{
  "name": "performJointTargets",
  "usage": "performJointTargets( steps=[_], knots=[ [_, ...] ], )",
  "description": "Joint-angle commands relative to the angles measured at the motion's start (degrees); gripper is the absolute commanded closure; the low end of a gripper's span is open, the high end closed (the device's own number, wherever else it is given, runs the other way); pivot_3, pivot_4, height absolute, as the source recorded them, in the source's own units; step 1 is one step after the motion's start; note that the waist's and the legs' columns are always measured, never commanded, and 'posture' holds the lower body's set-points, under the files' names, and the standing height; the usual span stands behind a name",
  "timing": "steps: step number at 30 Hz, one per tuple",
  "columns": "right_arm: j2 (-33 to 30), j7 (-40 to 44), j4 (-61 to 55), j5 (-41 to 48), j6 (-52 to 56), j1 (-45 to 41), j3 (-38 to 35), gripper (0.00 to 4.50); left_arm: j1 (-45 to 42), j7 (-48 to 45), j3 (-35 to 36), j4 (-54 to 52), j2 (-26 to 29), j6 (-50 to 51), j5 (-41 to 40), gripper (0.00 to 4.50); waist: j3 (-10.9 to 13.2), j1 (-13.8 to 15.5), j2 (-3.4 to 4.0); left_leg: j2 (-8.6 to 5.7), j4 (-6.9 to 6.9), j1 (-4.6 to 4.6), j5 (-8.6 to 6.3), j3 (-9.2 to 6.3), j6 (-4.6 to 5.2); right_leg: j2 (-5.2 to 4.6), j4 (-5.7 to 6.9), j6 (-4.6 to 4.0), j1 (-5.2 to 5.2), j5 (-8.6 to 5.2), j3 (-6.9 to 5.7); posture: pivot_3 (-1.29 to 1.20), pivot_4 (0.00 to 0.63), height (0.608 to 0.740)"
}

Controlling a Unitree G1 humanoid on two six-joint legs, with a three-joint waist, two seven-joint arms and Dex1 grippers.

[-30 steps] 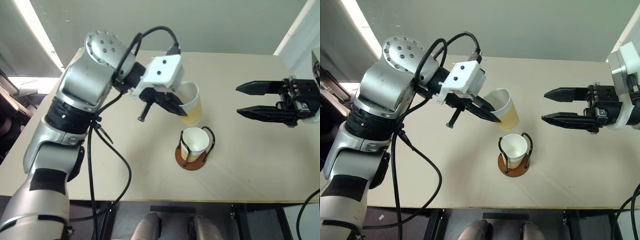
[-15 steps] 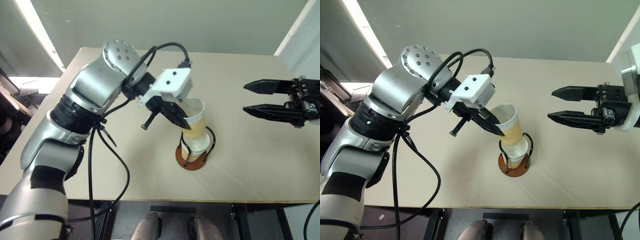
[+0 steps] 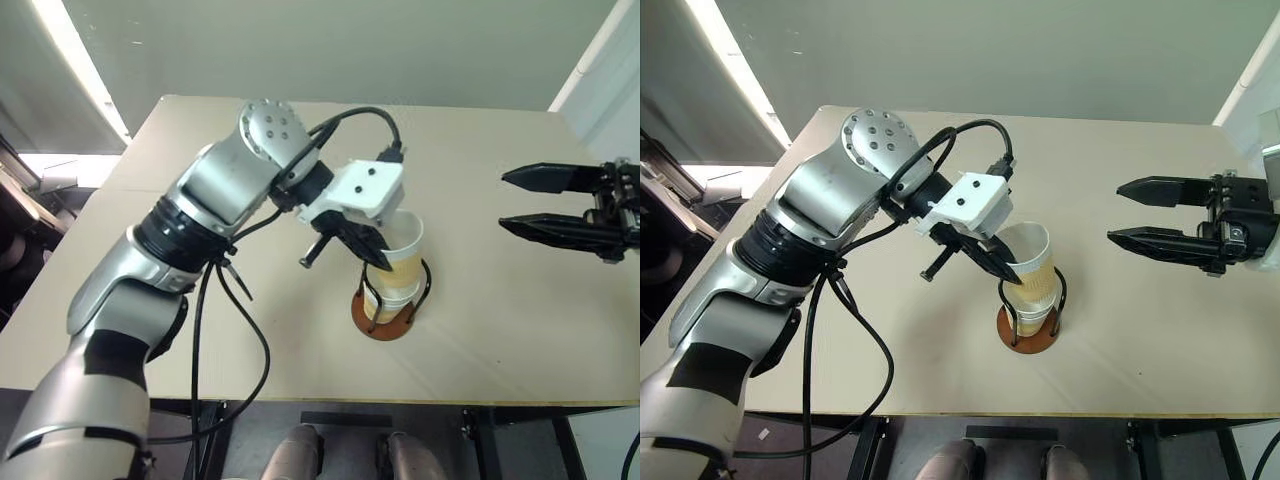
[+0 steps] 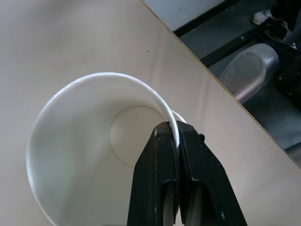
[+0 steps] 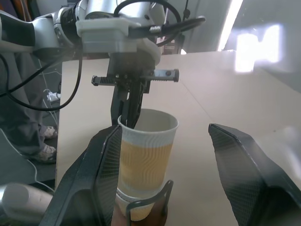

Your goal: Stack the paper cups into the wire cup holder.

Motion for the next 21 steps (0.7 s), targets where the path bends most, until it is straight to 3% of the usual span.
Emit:
performJointTargets(
  steps=[1, 12, 17, 21],
  knots=[
    [-1.2, -0.6, -1.2, 1.1, -0.6, 0.0, -2.2, 1.48, -0.1, -1.9, 0.1, 0.2, -0.4, -1.4, 1.5, 3.86, 0.0, 0.0, 0.00, 0.00, 0.00, 0.00, 0.00, 0.00, 0.00, 0.00, 0.00, 0.00, 0.00, 0.00, 0.00, 0.00, 0.150, 0.740],
    [-1.1, -1.4, -0.9, 0.3, -1.3, -0.8, 0.1, 1.48, -0.7, 1.3, 5.6, 2.2, -4.1, 1.0, 1.9, 0.09, 0.0, 0.1, 0.00, 0.00, 0.11, -0.01, -0.02, 0.00, 0.03, 0.00, 0.02, 0.03, 0.03, 0.02, 0.00, 0.00, 0.150, 0.740],
    [-0.5, -2.8, -0.6, -5.1, -3.3, -0.1, 6.1, 1.48, 2.1, 9.4, 14.3, 2.4, -3.1, 7.7, 0.5, 0.03, 0.0, 0.0, 0.03, 0.01, 0.15, 0.00, -0.01, 0.02, 0.03, 0.01, 0.05, 0.04, 0.03, 0.02, 0.00, 0.00, 0.150, 0.740],
    [3.9, -5.2, 6.5, -10.0, -5.2, -5.0, 13.3, 1.48, 8.0, 21.7, 24.3, 1.0, -1.7, 16.0, -0.7, 0.03, 0.0, -0.3, 0.04, 0.03, 0.23, 0.10, -0.01, 0.06, 0.03, 0.02, 0.05, 0.05, 0.07, 0.03, 0.01, 0.00, 0.150, 0.740]
  ],
)
